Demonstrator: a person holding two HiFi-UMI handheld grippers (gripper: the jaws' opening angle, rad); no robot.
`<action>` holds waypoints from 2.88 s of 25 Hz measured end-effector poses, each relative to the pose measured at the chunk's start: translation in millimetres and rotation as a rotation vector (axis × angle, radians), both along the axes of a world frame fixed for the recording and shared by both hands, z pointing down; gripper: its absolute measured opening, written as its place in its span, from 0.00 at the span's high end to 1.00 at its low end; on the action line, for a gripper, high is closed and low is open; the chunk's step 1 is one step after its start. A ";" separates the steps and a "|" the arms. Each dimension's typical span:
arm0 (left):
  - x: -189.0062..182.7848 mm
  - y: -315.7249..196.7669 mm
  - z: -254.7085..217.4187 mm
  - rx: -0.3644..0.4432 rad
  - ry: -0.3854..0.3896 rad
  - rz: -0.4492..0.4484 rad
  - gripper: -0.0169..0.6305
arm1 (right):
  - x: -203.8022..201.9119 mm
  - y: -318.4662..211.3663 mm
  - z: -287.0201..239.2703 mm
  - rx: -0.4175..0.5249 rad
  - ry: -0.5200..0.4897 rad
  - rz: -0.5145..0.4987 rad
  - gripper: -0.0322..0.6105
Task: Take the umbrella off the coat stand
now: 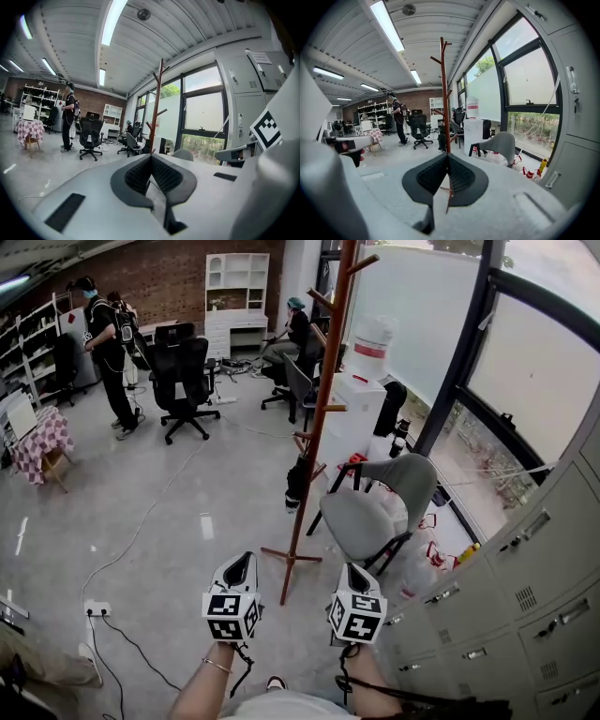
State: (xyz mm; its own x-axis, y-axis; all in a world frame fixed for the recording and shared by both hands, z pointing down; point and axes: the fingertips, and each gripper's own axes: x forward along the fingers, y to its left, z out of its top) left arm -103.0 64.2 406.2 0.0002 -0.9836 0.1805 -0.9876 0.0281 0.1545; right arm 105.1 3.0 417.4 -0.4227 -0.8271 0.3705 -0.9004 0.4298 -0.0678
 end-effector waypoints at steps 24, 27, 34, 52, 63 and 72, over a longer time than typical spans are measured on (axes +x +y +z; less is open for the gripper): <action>-36.0 -142.6 -2.5 -0.009 -0.009 0.040 0.97 | -40.7 -128.7 4.4 -0.013 -0.010 0.022 0.94; -45.5 -170.5 -9.5 -0.001 -0.010 0.055 0.97 | -51.3 -154.3 -3.4 -0.005 -0.006 0.029 0.94; -74.0 -232.1 -14.3 0.005 -0.012 0.083 0.97 | -76.9 -211.9 -10.8 0.010 -0.001 0.052 0.94; -92.1 -324.2 16.5 -0.046 0.051 0.152 0.97 | -91.2 -291.2 0.8 -0.010 0.039 0.112 0.94; -88.7 -310.9 40.3 -0.114 0.076 0.107 0.97 | -90.6 -292.1 8.1 -0.027 0.042 0.066 0.94; -70.2 -297.1 78.9 -0.195 0.036 0.117 0.97 | -79.2 -285.7 46.8 -0.098 0.023 0.053 0.94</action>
